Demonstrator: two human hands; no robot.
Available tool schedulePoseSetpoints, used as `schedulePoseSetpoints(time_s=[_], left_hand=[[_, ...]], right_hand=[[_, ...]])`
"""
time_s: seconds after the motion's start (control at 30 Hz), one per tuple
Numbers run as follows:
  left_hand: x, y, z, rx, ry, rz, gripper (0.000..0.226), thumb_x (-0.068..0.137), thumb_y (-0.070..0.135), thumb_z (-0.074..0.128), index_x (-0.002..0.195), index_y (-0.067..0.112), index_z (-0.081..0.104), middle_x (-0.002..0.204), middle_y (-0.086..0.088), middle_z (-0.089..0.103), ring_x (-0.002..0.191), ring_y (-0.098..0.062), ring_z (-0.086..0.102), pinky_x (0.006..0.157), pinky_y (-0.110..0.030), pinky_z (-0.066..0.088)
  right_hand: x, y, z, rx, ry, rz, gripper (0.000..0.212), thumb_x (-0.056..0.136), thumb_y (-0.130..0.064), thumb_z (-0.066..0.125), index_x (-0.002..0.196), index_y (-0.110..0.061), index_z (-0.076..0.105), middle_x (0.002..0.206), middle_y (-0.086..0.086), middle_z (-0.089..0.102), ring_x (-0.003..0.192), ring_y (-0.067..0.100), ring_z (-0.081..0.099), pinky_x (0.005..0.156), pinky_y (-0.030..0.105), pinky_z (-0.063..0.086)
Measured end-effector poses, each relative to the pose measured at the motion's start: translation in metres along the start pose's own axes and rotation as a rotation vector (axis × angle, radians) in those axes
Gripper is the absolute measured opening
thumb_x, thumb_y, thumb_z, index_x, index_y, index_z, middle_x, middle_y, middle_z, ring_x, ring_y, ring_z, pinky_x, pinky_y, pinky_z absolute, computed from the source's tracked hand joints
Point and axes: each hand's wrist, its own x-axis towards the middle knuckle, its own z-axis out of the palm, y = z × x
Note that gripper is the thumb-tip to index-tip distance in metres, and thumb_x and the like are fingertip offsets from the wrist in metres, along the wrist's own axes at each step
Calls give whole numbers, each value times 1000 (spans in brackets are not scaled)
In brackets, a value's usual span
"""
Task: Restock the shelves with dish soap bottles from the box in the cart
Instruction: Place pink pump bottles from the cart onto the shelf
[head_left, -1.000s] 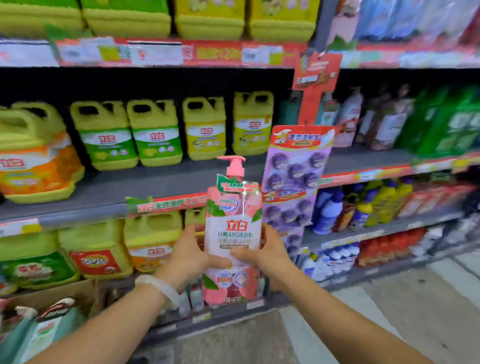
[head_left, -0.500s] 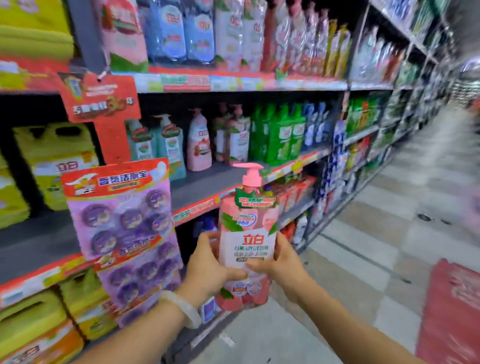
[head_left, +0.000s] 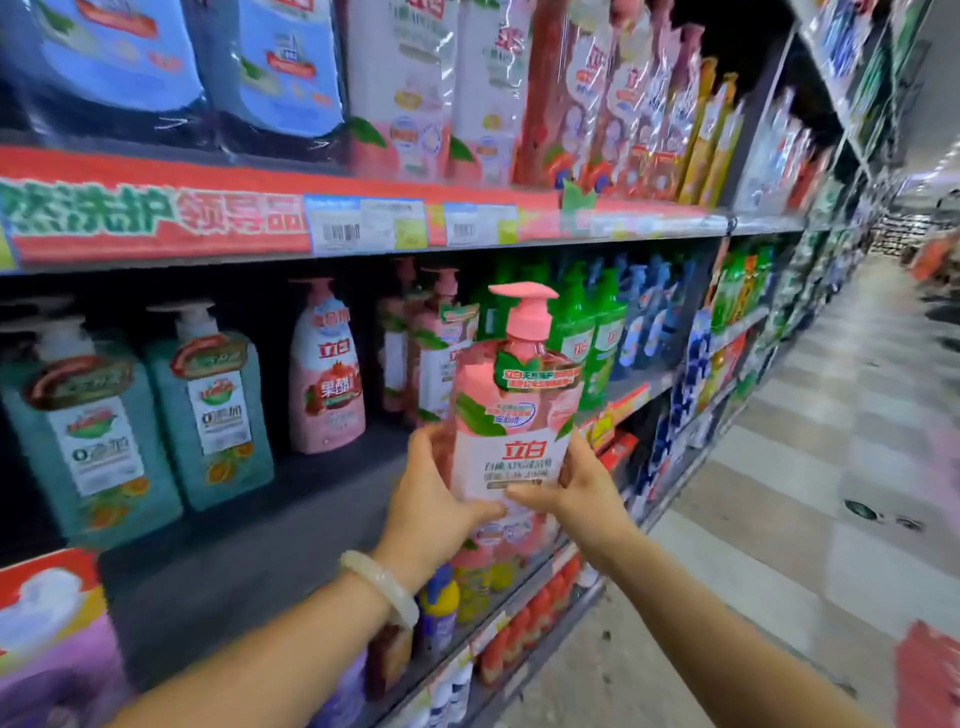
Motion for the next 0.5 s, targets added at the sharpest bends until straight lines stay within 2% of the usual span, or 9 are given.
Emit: schedulePoseSetpoints(time_s=[0.07,0.2,0.3,0.37,0.4,0.5], left_hand=[[30,-1,3,25,26,24,85,51,6,90,115,27,39,102,23,56,96,-1,59,76,-9,47],[79,-14,13,81,98,21,86,52,9,90,118,25,38,109,10,58,100,-7,58,78,-16,45],[106,-31,27,100,177,-19,83,54,8,89,113,29,35,108,10,58,100,-8,59,65,-4,46],[121,-42,38,101,241,-50,81,55,6,89,111,29,36,105,8,59,97,-10,60,55,-2,46],[127,-46,44,105,270,-67,80,55,6,89,111,28,36,105,7,60,96,-11,61,55,-3,47],[146,-57,60,127,322,-102,83,55,8,89,119,22,39,104,8,61,98,-12,62,66,-13,49]], right_hand=[[34,4,-5,-20,-21,-18,48,72,14,71,105,-16,53,93,-2,72,85,9,70,66,19,55],[97,18,-11,-1,-97,-29,52,71,13,71,113,-12,51,99,3,70,87,8,70,68,20,55],[141,36,-17,5,-176,-35,57,70,16,70,115,-13,50,102,6,70,92,14,70,71,24,56],[167,46,-23,13,-237,-33,62,69,17,71,120,-9,48,107,12,69,96,19,69,73,27,57],[179,51,-26,21,-267,-30,64,69,18,70,122,-8,47,109,13,68,96,19,69,73,27,57],[211,66,-36,42,-346,-10,72,66,20,71,126,-7,44,109,11,67,94,16,70,71,25,56]])
